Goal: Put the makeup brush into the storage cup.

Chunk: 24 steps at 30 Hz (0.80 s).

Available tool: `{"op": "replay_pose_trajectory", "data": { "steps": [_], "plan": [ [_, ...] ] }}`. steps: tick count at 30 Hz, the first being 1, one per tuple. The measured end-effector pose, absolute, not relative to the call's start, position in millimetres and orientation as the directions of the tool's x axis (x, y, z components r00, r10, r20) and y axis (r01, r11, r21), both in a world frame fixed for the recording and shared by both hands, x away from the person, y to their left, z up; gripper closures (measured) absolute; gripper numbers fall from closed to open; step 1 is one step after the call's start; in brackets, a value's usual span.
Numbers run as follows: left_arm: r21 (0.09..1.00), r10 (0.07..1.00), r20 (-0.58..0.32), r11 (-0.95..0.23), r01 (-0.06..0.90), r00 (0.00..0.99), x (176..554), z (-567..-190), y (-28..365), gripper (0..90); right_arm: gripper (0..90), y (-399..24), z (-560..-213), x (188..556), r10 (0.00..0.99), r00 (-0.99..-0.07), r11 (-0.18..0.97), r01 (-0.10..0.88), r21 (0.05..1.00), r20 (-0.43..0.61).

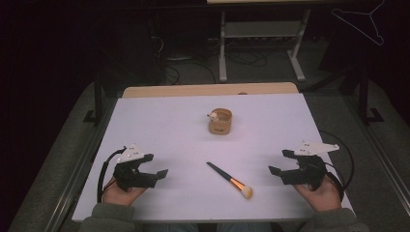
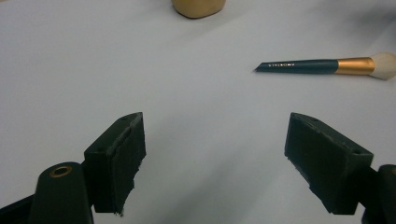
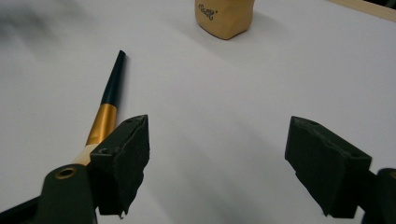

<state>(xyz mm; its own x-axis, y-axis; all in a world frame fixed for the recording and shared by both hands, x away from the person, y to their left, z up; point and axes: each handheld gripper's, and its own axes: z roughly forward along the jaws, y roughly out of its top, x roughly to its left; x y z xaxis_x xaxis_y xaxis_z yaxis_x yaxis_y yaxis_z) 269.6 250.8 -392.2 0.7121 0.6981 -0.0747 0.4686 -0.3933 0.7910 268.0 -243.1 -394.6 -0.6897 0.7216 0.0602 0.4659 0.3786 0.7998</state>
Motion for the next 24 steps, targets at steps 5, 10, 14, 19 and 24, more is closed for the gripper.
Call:
{"op": "replay_pose_trajectory", "data": {
  "steps": [5,10,14,19,24],
  "plan": [
    [0.790,0.699,-0.072,-0.396,0.469,0.712,269.3,-391.8,252.0,19.8,21.0,-238.7,-393.5,268.5,0.713,-0.698,0.393,0.468,0.791,0.059],
    [0.790,0.697,-0.071,-0.397,0.467,0.714,269.0,-391.7,251.1,19.8,21.3,-232.8,-390.2,267.8,0.708,-0.704,0.397,0.463,0.792,0.057],
    [0.792,0.697,-0.073,-0.393,0.467,0.713,269.0,-391.8,250.4,19.8,21.3,-228.4,-387.4,267.6,0.703,-0.709,0.397,0.465,0.792,0.063],
    [0.787,0.691,-0.070,-0.405,0.466,0.719,269.1,-392.0,249.0,19.8,21.8,-220.1,-383.5,268.1,0.695,-0.715,0.402,0.469,0.786,0.072],
    [0.790,0.694,-0.076,-0.397,0.468,0.716,269.4,-392.5,247.6,19.8,22.0,-208.9,-382.2,270.4,0.681,-0.728,0.421,0.472,0.774,0.073]
  ]
}}
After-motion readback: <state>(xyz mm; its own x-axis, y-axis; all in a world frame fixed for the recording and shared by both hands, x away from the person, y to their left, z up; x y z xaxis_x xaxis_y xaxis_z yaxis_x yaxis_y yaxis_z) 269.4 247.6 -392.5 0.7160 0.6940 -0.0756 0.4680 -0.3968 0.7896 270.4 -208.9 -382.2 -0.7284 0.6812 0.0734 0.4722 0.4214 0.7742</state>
